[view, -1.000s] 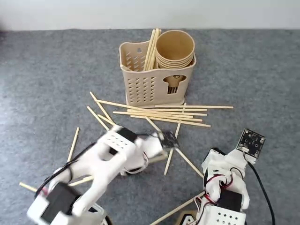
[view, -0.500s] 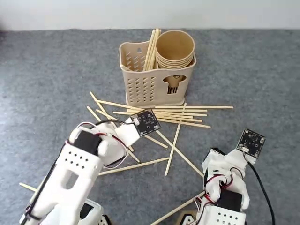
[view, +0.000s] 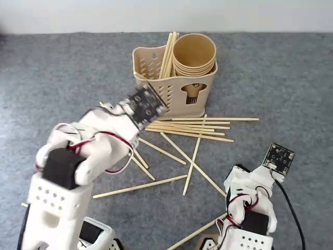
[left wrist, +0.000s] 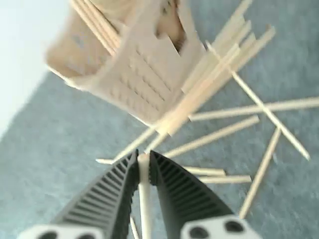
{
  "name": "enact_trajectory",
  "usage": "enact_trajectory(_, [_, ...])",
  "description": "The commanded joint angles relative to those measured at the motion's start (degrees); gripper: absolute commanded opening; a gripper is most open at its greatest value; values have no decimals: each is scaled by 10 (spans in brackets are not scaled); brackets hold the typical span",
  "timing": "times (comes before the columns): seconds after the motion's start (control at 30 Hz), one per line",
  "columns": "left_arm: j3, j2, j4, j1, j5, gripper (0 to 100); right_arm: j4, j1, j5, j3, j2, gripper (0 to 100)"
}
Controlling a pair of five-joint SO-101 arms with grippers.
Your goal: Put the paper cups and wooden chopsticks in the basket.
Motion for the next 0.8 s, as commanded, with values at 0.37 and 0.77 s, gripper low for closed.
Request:
enact_trajectory(0.37, [-118, -18, -371, -2, 215, 12, -10, 3, -5, 9, -8, 9])
enact_trajectory(0.77, [-122, 139, -655, -3, 234, 12, -10, 3, -5, 9, -8, 9])
